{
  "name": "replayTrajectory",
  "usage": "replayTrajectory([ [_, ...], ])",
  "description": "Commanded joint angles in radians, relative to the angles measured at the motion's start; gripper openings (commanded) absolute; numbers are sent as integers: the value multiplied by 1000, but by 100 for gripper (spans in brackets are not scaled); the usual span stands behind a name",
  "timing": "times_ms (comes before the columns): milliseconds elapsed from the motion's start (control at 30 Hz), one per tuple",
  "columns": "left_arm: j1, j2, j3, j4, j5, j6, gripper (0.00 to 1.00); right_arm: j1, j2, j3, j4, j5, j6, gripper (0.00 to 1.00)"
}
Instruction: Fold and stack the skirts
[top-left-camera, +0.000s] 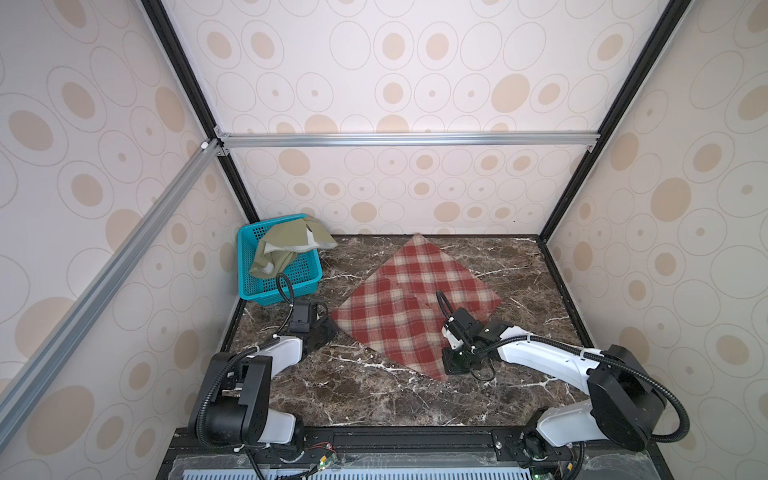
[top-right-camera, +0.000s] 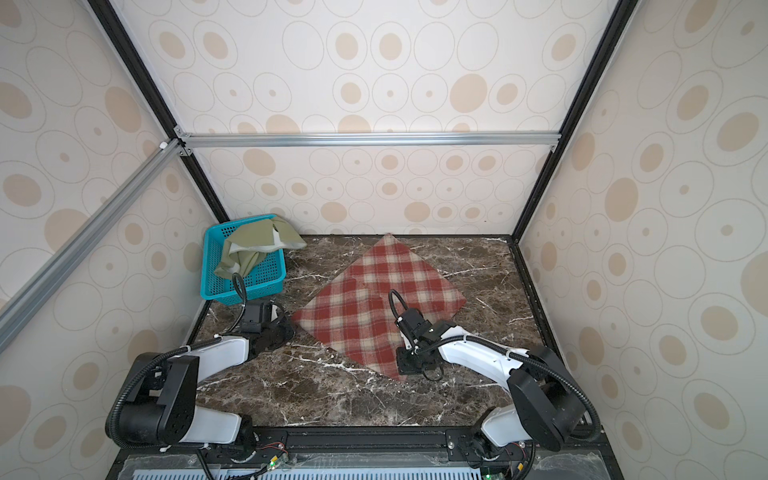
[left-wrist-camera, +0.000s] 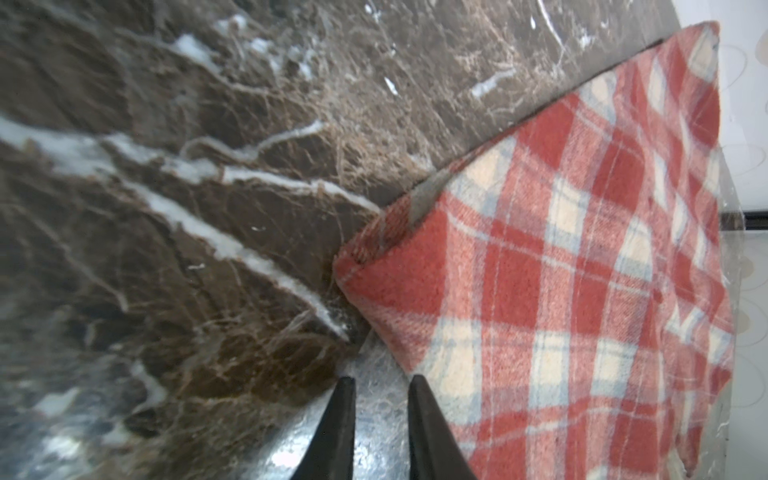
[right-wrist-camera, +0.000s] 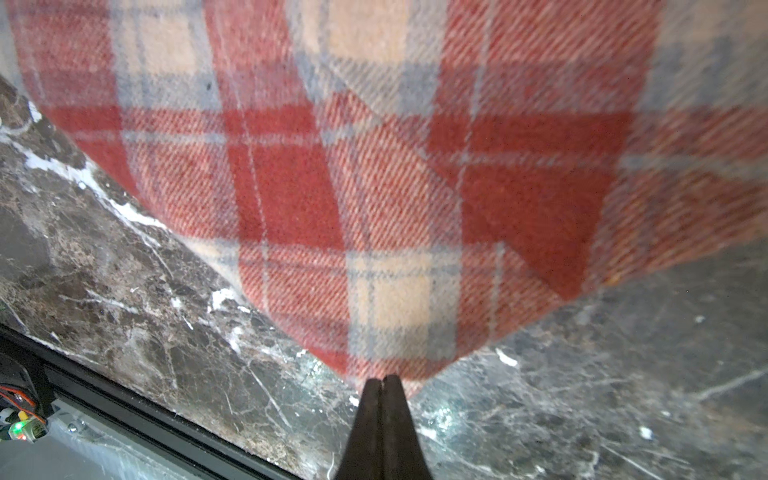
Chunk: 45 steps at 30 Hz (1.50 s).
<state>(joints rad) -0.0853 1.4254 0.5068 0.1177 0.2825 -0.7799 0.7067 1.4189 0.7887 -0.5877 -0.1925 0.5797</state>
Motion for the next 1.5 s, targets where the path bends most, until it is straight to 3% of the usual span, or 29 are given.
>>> replayTrajectory([
  [0,17,16,0,29,-22,-5,26,7,20,27,-7,-8,12,0],
  [233,48,38,-17,98,-8,-13,40,9,42,45,-12,-15,7,0],
  [367,56,79,-17,150,20,-27,41,10,57,56,-18,-13,6,0],
  [800,58,172,-5,245,64,-56,24,10,82,86,-49,5,-7,0],
  [1033,59,99,13,144,20,-15,0,9,64,85,-60,20,-26,0],
  [1433,59,-44,68,-59,-54,61,0,37,-9,84,-133,94,-125,0],
  [1467,59,-49,74,-73,-57,67,0,55,-17,90,-149,123,-138,7],
])
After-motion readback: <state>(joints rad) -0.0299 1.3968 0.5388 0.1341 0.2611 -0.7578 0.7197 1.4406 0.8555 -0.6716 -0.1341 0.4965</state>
